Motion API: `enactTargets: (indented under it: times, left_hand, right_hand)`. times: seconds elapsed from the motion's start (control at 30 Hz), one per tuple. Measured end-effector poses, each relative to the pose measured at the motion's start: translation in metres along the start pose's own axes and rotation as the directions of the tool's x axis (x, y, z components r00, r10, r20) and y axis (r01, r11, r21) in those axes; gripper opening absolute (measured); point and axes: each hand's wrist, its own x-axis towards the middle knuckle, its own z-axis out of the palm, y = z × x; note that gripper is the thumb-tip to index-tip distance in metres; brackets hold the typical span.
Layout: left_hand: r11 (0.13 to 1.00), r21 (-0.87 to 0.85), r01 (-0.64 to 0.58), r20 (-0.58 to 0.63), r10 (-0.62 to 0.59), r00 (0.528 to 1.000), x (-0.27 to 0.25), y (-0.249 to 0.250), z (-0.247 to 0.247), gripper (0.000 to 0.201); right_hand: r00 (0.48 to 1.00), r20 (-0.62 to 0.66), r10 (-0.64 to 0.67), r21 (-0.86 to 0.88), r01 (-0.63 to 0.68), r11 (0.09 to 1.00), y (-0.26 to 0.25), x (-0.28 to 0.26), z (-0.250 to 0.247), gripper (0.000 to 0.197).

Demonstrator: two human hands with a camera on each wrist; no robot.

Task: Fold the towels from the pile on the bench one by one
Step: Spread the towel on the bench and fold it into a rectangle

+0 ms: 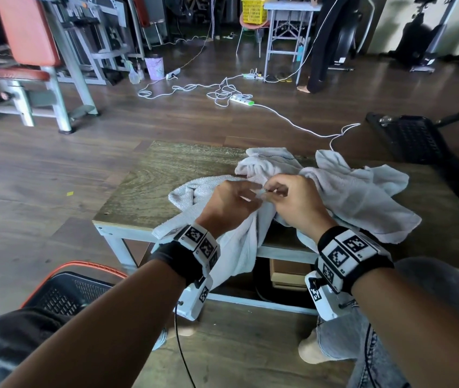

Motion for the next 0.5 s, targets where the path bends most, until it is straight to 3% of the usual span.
enactTargets:
  times: [0.23,0.33,0.5]
  left_hand:
    - [0.999,0.024,-0.045,-0.195,0.049,0.980,0.001,0.007,-0.002,0.020]
    - [0.991,0.057,-0.117,-0.265,0.128,0.956,-0.001,0.007,-0.004,0.025]
    - [0.985,0.114,-0.132,-0.305,0.161,0.939,-0.002,0.005,-0.010,0.018]
  right_hand:
    - [0.998,0.000,-0.058,-0.043,0.058,0.997,-0.016,0.010,-0.002,0.009]
    - [0.995,-0.019,-0.099,-0.041,0.099,0.994,-0.023,0.014,-0.001,0.013]
    - [0.989,-0.038,-0.145,-0.025,0.144,0.989,-0.034,0.018,0.001,0.010]
